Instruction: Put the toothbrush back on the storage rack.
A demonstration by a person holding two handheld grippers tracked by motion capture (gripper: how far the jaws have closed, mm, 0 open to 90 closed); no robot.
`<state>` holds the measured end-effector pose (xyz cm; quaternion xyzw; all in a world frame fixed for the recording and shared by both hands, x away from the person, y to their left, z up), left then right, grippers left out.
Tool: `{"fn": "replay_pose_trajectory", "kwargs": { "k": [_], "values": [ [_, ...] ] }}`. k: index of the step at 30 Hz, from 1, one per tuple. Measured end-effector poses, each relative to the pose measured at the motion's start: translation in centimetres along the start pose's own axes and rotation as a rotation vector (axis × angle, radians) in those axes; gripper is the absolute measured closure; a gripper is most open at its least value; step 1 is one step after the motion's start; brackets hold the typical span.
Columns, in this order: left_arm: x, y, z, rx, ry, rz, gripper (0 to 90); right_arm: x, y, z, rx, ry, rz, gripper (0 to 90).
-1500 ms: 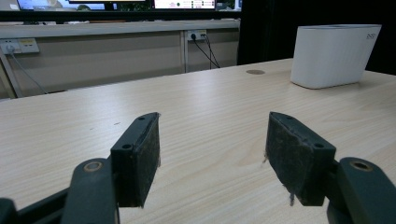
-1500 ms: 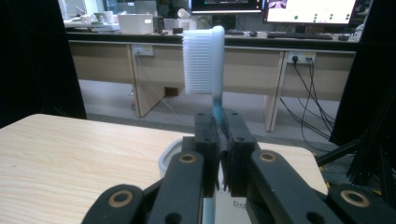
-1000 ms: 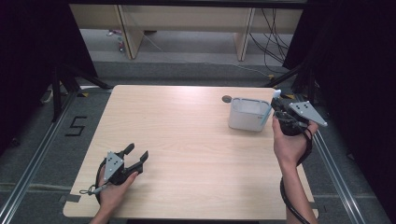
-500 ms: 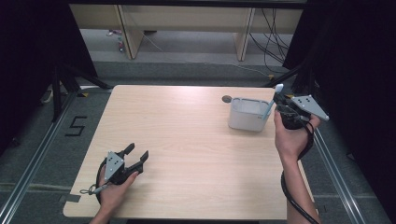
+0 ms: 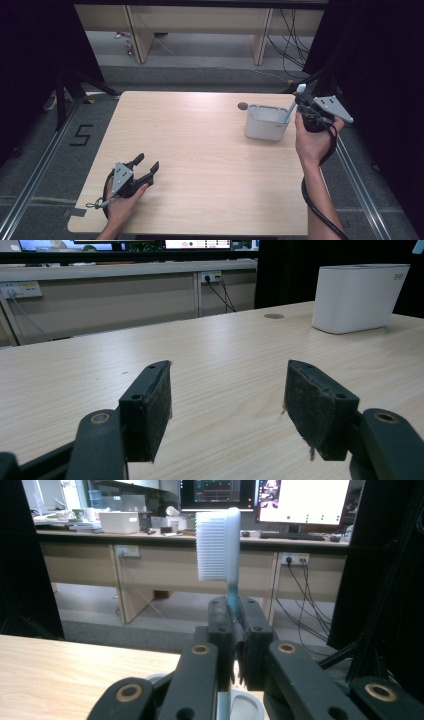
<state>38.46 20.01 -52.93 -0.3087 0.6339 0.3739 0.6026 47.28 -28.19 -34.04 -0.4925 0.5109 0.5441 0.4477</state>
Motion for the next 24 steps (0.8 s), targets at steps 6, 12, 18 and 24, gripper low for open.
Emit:
{"fn": "replay_pose_trajectory", "kwargs": {
  "k": [6,12,18,24],
  "values": [
    [0.0,0.0,0.0,0.000,0.001,0.000,35.2,-0.1,-0.5,0.0,0.008,-0.002,0.000,86.4],
    [0.0,0.0,0.0,0.001,0.001,-0.001,35.2,-0.5,-1.1,0.2,0.003,-0.001,-0.006,86.4],
    [0.0,0.0,0.0,0.001,0.003,-0.002,35.2,-0.7,-1.8,0.3,0.006,0.000,-0.008,86.4],
    [0.0,0.0,0.0,0.001,0.000,0.000,35.3,-0.5,-2.2,0.0,0.016,0.007,-0.005,86.4]
  ]
}}
Point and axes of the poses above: each handheld gripper's, and its own axes: y roughly backward along the jaws, x roughly out of its underside, z roughly to its left, the point moved 4 cm from there along -y, roughly forward along the jaws, and after that the axes turned 4 degrees about x, right-handed, at the moved point
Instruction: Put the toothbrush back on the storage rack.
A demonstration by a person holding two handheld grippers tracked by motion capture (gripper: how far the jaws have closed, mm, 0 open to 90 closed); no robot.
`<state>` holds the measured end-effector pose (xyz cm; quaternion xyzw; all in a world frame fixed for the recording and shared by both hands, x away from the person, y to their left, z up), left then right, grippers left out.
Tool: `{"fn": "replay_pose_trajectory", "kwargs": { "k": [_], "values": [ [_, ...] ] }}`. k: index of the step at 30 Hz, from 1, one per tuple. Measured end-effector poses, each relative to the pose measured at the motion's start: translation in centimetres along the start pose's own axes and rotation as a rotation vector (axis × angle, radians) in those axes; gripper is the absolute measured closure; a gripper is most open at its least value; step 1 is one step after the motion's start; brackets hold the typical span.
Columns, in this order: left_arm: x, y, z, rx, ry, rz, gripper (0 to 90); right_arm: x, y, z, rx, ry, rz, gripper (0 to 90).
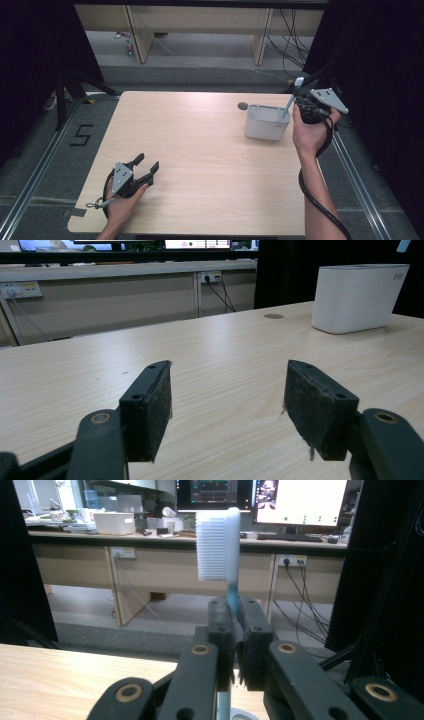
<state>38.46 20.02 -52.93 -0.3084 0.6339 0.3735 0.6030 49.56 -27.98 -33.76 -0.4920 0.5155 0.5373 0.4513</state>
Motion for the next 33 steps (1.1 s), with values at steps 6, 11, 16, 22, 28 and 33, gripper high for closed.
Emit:
{"fn": "replay_pose_trajectory", "kwargs": {
  "k": [6,11,16,22,28,33],
  "values": [
    [0.0,0.0,0.0,0.000,0.001,-0.002,35.3,0.2,-0.3,-0.4,0.011,-0.007,0.006,86.4],
    [0.0,0.0,0.0,0.001,0.000,-0.003,35.3,0.6,-0.6,-0.8,0.019,-0.004,0.016,86.4],
    [0.0,0.0,0.0,0.002,-0.001,-0.003,35.2,1.1,-0.9,-1.2,0.031,-0.007,0.019,86.3],
    [0.0,0.0,0.0,0.005,0.001,-0.005,35.1,1.8,-1.4,-1.2,0.037,-0.009,0.031,86.3],
    [0.0,0.0,0.0,0.007,0.000,-0.004,35.1,2.4,-1.8,-1.3,0.035,-0.015,0.042,86.2],
    [0.0,0.0,0.0,0.006,0.000,-0.005,35.1,3.0,-2.0,-1.4,0.046,-0.023,0.053,86.2]
  ]
}}
Point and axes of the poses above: each handheld gripper's, and its own axes: y roughly backward along the jaws, x roughly out of its underside, z roughly to its left, the point moved 4 cm from there along -y, roughly forward along the jaws, and after that the axes turned 4 degrees about x, right-handed, at the moved point
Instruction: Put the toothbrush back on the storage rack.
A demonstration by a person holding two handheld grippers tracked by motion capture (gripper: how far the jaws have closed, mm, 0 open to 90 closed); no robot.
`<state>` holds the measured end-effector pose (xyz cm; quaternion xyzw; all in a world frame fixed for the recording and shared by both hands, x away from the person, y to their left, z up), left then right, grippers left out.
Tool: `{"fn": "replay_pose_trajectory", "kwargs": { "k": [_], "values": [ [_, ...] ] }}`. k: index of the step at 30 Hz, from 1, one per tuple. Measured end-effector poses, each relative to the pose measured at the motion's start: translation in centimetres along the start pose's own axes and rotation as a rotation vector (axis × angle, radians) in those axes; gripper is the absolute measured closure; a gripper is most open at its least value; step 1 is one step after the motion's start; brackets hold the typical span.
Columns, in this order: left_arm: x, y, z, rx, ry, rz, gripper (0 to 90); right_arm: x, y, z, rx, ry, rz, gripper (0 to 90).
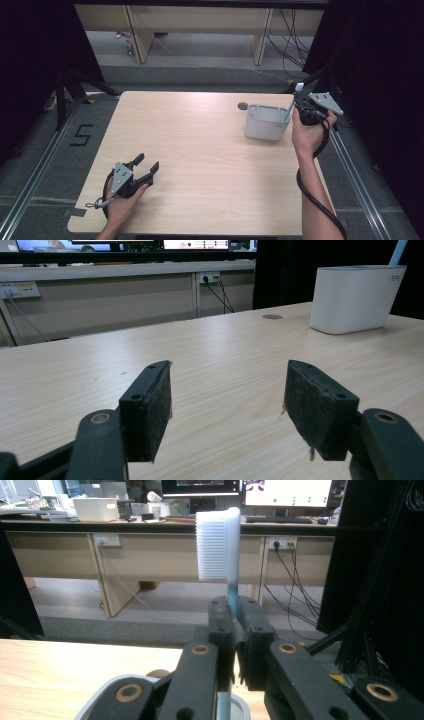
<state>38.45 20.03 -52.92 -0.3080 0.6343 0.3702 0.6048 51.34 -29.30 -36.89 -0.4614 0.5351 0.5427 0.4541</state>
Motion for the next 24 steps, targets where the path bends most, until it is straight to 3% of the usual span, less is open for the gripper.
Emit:
{"fn": "replay_pose_trajectory", "kwargs": {
  "k": [16,17,24],
  "values": [
    [0.0,0.0,0.0,0.001,-0.002,0.005,35.3,1.9,-0.7,-0.3,0.004,0.004,0.034,86.1],
    [0.0,0.0,0.0,0.002,-0.002,0.006,35.3,2.0,-0.6,-0.2,0.006,-0.014,0.049,86.1],
    [0.0,-0.1,0.0,0.002,-0.001,0.005,35.4,2.8,-0.9,-0.6,0.005,0.003,0.059,86.0]
  ]
}}
Point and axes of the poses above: each handheld gripper's, and its own axes: y roughly backward along the jaws, x roughly out of its underside, z roughly to its left, the point moved 4 cm from there along -y, roughly forward along the jaws, and after that the axes turned 4 degrees about x, right-handed, at the moved point
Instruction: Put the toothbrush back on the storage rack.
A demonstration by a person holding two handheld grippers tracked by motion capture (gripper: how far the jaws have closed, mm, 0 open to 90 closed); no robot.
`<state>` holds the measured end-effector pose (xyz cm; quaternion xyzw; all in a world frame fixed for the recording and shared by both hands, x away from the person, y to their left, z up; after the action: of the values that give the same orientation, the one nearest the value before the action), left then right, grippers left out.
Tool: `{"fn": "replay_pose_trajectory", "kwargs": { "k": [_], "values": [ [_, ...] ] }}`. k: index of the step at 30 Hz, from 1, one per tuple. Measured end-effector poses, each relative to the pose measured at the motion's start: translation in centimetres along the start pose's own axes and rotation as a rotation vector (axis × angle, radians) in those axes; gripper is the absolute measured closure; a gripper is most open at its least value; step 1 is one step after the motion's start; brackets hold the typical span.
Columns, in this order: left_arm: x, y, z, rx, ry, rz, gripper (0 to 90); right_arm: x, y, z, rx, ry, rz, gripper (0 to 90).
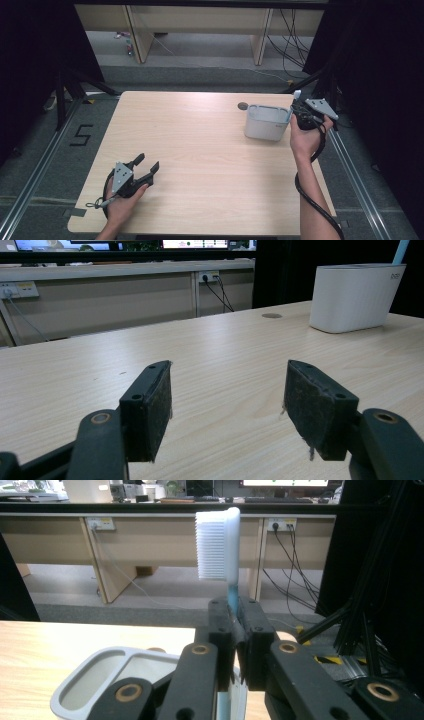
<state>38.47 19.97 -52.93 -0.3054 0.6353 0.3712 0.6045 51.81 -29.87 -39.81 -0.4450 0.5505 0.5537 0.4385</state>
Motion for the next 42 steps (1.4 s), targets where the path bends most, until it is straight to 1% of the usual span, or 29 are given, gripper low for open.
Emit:
{"fn": "replay_pose_trajectory", "kwargs": {
  "k": [3,5,6,8,10,11,12,13,17,18,20,22,23,25,27,28,29,30,31,32,33,34,35,36,38,39,40,41,42],
  "values": [
    [0.0,0.0,0.0,0.000,-0.001,0.001,35.4,0.4,-0.2,0.0,0.004,-0.015,-0.003,85.9],
    [0.0,0.0,0.0,-0.001,-0.001,0.001,35.4,0.6,-0.2,0.0,0.006,-0.004,0.005,85.9],
    [0.0,0.0,0.0,0.000,-0.002,0.002,35.4,0.7,-0.2,0.1,0.002,-0.014,0.013,85.9],
    [0.0,0.0,0.0,0.000,-0.002,0.002,35.4,0.8,-0.3,0.1,0.004,-0.020,0.005,86.0],
    [0.0,0.0,0.0,0.000,-0.001,0.001,35.4,1.2,-0.5,0.1,0.001,-0.005,0.016,85.9],
    [0.0,0.0,0.0,0.000,-0.002,0.000,35.5,1.2,-0.4,0.1,0.002,-0.010,0.025,85.9],
    [0.0,0.0,0.0,0.000,-0.002,0.000,35.5,1.3,-0.6,0.2,0.002,-0.021,0.012,86.0],
    [0.0,0.0,0.0,0.001,-0.001,-0.001,35.4,1.4,-0.6,0.1,-0.001,-0.009,0.011,85.9],
    [0.0,0.0,0.0,0.001,0.005,-0.002,35.5,1.8,-0.9,0.3,-0.003,-0.013,0.020,85.8],
    [0.0,0.0,0.0,0.001,0.004,-0.002,35.5,1.9,-0.9,0.4,-0.004,-0.013,0.031,85.8],
    [0.0,0.0,0.0,0.003,-0.003,0.000,35.5,2.2,-1.2,0.5,-0.006,0.000,0.028,85.8],
    [0.0,0.0,0.0,0.004,-0.004,-0.001,35.5,2.5,-1.3,0.6,-0.006,-0.004,0.033,85.8],
    [0.0,0.0,0.0,0.005,-0.003,-0.002,35.5,2.6,-1.4,0.6,-0.003,-0.002,0.046,85.8],
    [0.0,0.0,0.0,0.005,-0.003,-0.001,35.6,2.8,-1.6,0.7,-0.010,-0.006,0.043,85.8],
    [0.0,0.0,0.0,0.005,-0.003,-0.001,35.6,3.1,-1.7,0.9,-0.009,-0.024,0.052,85.8],
    [0.0,0.0,0.0,0.006,-0.004,-0.001,35.7,3.2,-1.8,0.7,-0.009,-0.001,0.049,85.8],
    [0.0,0.0,0.0,0.006,-0.004,-0.001,35.7,3.2,-1.8,0.7,-0.009,-0.001,0.049,85.8],
    [0.0,0.0,0.0,0.007,-0.004,-0.001,35.7,3.5,-1.8,0.9,-0.005,-0.029,0.057,85.8],
    [0.0,0.0,0.0,0.007,-0.004,-0.002,35.7,3.6,-1.9,0.8,-0.015,-0.025,0.061,85.8],
    [0.0,0.0,0.0,0.007,-0.003,-0.003,35.7,3.7,-1.9,0.9,-0.018,-0.044,0.066,85.8],
    [0.0,0.0,0.0,0.007,-0.003,-0.003,35.7,3.9,-1.9,0.8,-0.023,-0.027,0.065,85.8],
    [0.0,0.0,0.0,0.008,-0.005,-0.003,35.8,4.1,-1.9,0.9,-0.009,-0.052,0.071,85.8],
    [0.0,0.0,0.0,0.008,-0.005,-0.003,35.8,4.3,-2.0,0.9,-0.004,-0.051,0.080,85.8],
    [0.0,0.0,-0.1,0.007,-0.005,-0.003,35.8,4.3,-2.1,0.7,-0.007,-0.026,0.078,85.8],
    [0.0,0.0,-0.1,0.007,-0.005,-0.003,35.8,4.5,-2.1,0.9,-0.009,-0.061,0.082,85.7],
    [0.0,0.0,0.0,0.007,-0.005,-0.001,35.8,4.6,-2.2,0.8,-0.007,-0.039,0.079,85.6],
    [0.0,0.0,0.0,0.007,-0.006,0.000,35.8,4.7,-2.1,0.9,-0.006,-0.044,0.088,85.6],
    [0.0,0.0,0.0,0.006,-0.006,0.000,35.8,4.7,-2.2,0.8,-0.011,-0.023,0.078,85.6],
    [0.0,0.0,-0.1,0.006,-0.006,0.000,35.8,4.7,-2.3,0.8,-0.020,-0.024,0.078,85.6]
  ]
}}
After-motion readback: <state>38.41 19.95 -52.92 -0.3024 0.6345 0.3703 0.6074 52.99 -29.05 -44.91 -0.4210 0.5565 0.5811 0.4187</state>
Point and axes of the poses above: each handheld gripper's, and its own axes: y roughly backward along the jaws, x roughly out of its underside, z roughly to its left, the point moved 4 cm from there along -y, roughly forward along the jaws, and after that the axes turned 4 degrees about x, right-handed, at the moved point
